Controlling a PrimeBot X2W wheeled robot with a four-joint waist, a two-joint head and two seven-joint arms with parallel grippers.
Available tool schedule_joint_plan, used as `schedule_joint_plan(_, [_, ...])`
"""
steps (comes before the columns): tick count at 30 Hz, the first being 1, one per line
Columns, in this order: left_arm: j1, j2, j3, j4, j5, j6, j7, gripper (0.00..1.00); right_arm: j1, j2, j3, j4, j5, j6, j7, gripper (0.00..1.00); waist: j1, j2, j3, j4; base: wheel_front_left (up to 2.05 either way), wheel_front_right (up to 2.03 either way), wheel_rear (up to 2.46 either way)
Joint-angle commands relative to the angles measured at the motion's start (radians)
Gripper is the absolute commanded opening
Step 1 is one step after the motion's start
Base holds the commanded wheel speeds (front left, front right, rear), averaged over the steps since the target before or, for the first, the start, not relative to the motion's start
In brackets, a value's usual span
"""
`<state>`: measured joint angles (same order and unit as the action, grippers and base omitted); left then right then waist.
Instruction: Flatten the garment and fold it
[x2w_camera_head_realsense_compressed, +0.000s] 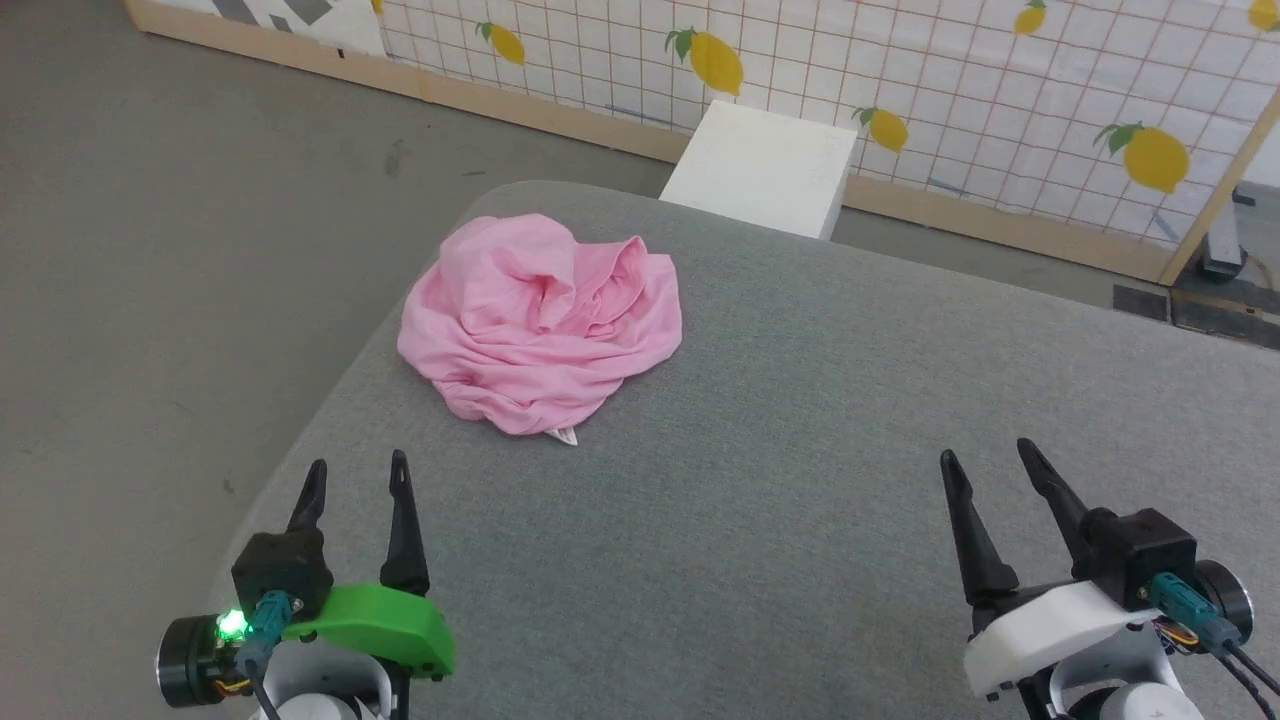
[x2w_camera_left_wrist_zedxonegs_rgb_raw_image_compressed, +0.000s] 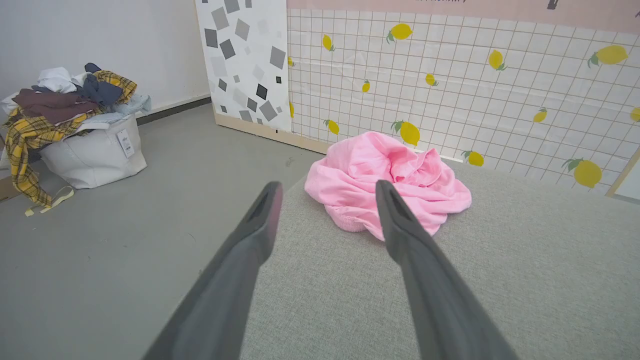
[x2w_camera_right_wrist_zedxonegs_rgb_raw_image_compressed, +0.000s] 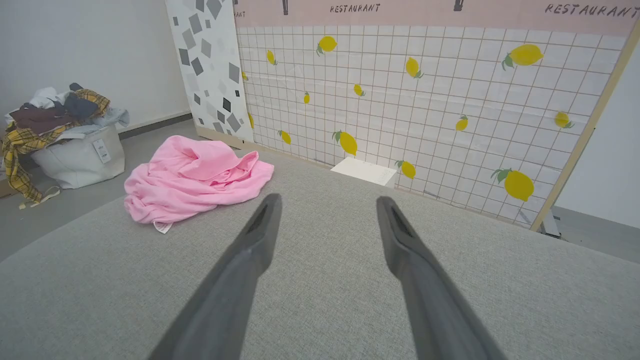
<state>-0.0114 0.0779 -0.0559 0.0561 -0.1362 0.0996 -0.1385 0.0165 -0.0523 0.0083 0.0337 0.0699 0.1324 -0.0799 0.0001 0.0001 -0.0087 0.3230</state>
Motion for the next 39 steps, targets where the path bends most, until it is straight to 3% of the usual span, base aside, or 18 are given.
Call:
schedule_joint_plan(1, [0.013, 0.007, -0.004, 0.002, -0.007, 0.009, -0.010, 1.00, -0.010, 0.001, 0.002, 0.004, 0.008, -0.001, -0.009, 1.00, -0.0001, -0.0001, 0.000, 0.009, 0.00, 0.00, 0.00])
schedule_joint_plan(39, [0.022, 0.011, -0.019, 0.037, -0.064, 0.060, -0.088, 1.00, -0.018, 0.002, 0.007, 0.021, 0.047, -0.001, -0.051, 1.00, -0.0001, -0.0001, 0.011, 0.147, 0.00, 0.00, 0.00])
